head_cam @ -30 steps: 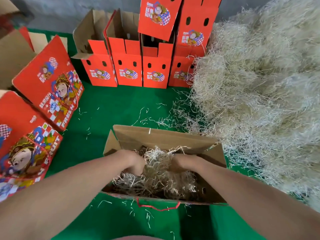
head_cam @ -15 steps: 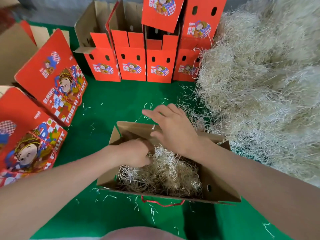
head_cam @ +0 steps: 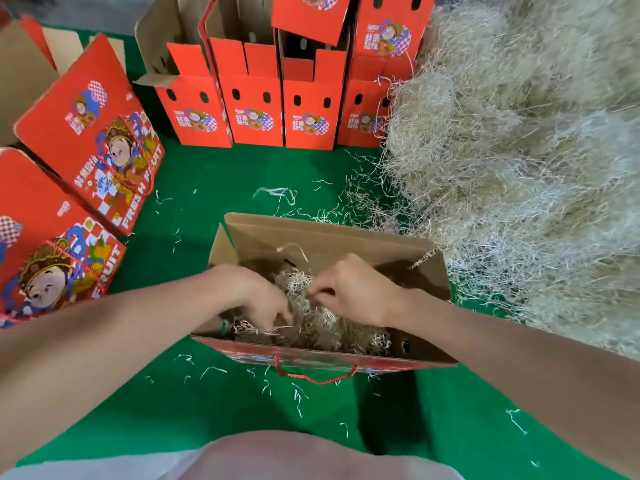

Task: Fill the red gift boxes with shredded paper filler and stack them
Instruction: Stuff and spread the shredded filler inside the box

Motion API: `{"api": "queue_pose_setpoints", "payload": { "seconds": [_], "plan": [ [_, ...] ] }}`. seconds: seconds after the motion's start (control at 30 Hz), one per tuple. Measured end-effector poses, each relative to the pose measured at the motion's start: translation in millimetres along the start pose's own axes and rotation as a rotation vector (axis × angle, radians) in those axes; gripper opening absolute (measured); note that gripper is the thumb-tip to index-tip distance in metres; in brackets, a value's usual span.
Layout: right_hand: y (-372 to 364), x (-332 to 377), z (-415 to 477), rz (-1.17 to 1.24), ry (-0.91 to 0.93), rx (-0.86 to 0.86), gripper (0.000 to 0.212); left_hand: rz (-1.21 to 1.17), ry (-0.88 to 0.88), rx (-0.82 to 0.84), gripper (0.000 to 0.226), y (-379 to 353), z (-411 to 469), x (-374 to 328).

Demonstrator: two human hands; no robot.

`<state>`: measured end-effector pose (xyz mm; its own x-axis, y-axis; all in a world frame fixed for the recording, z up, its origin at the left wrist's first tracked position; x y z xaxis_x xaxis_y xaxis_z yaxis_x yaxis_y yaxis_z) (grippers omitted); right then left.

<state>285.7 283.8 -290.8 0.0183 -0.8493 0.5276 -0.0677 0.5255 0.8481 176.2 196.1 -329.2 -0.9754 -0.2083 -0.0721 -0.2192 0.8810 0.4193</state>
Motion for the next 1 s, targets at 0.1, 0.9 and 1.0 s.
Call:
{"api": "queue_pose_setpoints", "payload": {
  "seconds": [0.1,0.9,1.0],
  "plan": [
    [-27.8,-44.6,-5.4,-0.107,-0.369,0.413,0.023,-0.097,-0.003,-0.233,0.035,21.6,-1.0,8.7],
    [-1.6,-72.4,-21.4,0.078,-0.823,0.468,0.029,-0.228,0.218,-0.203,0.019,-3.3,34.9,6.8],
    [0.0,-74.8,-20.4,0.024,-0.761,0.465,0.017,-0.233,0.134,-0.215,0.037,-1.6,25.9,2.2]
  ]
}}
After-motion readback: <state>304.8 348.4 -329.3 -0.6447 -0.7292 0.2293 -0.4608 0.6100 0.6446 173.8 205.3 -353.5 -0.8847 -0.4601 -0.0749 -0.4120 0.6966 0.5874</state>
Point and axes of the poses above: each hand's wrist, its own z-axis towards the middle knuckle, its own y-axis out of the back of the hand, x = y × z, the point moved 2 cm from there along z, towards the middle knuckle, and after that the axes turned 5 degrees about y, right-handed, at the moved point
